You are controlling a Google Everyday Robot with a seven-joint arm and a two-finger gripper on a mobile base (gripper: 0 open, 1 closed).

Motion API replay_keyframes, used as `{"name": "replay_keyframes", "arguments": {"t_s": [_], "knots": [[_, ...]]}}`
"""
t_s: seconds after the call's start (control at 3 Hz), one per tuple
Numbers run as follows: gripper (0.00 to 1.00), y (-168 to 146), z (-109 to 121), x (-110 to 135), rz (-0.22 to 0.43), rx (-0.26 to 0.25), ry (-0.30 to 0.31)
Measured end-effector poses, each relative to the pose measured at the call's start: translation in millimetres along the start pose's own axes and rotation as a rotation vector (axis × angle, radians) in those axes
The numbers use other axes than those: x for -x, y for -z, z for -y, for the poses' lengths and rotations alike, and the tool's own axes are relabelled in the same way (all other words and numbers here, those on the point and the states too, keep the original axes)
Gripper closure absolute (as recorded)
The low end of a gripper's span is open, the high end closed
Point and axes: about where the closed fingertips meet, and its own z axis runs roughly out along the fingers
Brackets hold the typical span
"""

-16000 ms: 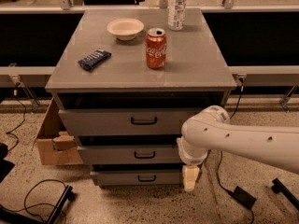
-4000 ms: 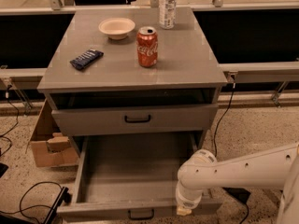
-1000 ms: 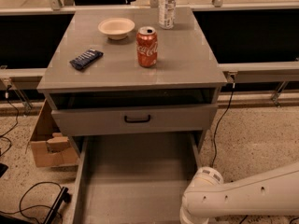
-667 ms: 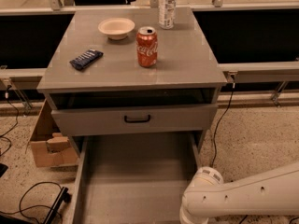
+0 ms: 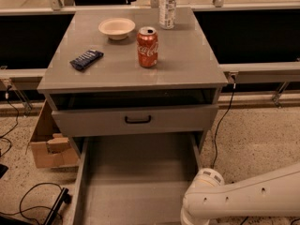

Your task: Open middle drawer

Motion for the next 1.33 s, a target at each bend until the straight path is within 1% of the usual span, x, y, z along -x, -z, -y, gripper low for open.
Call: {"name": "replay_keyframes", "arguments": {"t_s": [0.33, 0.67, 1.0, 1.33], "knots": [[0.0, 0, 0, 0, 0.0, 0.001, 0.0], [0.0, 0, 0, 0, 0.0, 0.001, 0.0], [0.0, 20, 2, 4, -0.012, -0.031, 0.047], [0.0, 78, 19, 8, -0.009, -0.094, 0.054]]}}
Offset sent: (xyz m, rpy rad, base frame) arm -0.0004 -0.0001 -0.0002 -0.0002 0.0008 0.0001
